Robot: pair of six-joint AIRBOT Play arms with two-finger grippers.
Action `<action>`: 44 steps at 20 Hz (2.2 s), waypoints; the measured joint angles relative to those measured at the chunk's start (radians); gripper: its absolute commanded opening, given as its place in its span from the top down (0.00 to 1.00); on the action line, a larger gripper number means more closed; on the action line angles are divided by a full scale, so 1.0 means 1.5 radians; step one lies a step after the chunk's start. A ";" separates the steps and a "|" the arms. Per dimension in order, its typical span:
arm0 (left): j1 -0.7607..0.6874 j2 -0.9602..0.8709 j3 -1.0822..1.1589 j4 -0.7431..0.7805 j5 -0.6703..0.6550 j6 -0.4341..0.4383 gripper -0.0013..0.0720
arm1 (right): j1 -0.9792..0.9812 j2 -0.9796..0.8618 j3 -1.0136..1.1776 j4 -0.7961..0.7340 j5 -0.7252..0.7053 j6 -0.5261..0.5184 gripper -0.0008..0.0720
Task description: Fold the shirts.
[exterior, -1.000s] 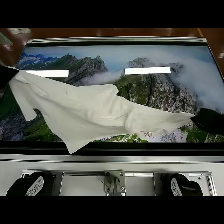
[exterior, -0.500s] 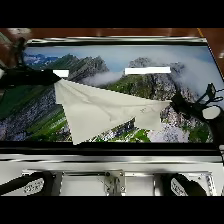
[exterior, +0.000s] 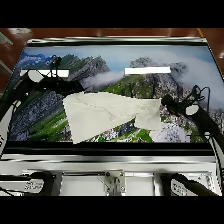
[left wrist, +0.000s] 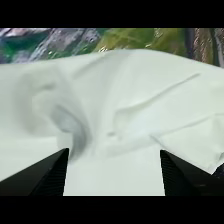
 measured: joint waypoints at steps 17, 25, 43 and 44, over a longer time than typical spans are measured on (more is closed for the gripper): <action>0.204 0.152 -0.432 -0.043 -0.191 0.012 0.00 | -0.290 0.017 0.054 -0.025 0.475 -0.299 0.22; 0.096 0.101 -0.480 -0.125 -0.084 0.021 0.33 | -0.295 0.002 0.054 0.036 0.521 -0.317 0.15; 0.055 0.230 -0.462 -0.258 0.001 0.069 0.93 | -0.236 -0.059 -0.079 0.152 0.396 -0.323 0.11; 0.055 0.241 -0.462 -0.258 0.001 0.069 0.93 | -0.214 -0.075 -0.080 0.172 0.389 -0.324 0.11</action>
